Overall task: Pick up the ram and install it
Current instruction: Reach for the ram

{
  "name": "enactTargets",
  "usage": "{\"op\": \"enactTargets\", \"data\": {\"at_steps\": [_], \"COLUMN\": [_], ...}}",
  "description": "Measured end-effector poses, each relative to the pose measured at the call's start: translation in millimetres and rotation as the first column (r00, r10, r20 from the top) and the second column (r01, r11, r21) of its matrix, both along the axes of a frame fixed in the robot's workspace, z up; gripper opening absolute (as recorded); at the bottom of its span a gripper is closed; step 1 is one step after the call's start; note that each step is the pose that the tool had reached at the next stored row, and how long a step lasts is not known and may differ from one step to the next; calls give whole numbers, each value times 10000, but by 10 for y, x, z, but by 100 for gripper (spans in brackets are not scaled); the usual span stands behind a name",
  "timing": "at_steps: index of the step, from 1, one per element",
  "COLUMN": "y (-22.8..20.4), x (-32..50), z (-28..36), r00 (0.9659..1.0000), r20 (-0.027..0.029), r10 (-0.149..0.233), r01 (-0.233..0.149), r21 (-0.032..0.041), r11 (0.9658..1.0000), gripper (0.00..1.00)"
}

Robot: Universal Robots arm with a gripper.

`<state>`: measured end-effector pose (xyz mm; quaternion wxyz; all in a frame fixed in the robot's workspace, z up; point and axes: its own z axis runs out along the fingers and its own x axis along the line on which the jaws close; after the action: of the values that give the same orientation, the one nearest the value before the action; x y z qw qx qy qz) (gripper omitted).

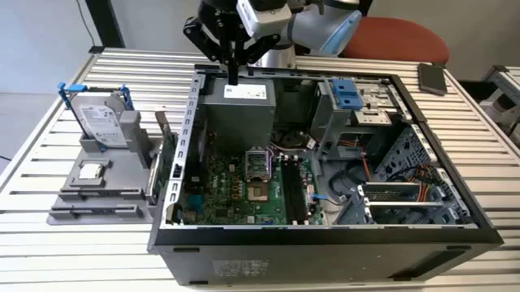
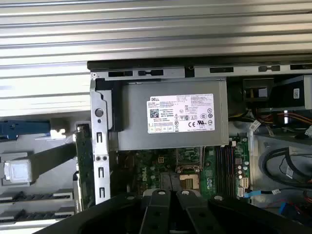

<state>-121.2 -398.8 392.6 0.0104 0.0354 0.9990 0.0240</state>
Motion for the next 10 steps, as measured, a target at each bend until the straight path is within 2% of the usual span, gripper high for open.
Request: {"op": "enactTargets", "data": {"at_steps": [10], "y": [0], "x": [-24], "z": [0], "r00": [10000], "r20": [0], "r10": [-1], "r01": [1], "r21": [-2], "r11": [10000], "gripper": [0]}}
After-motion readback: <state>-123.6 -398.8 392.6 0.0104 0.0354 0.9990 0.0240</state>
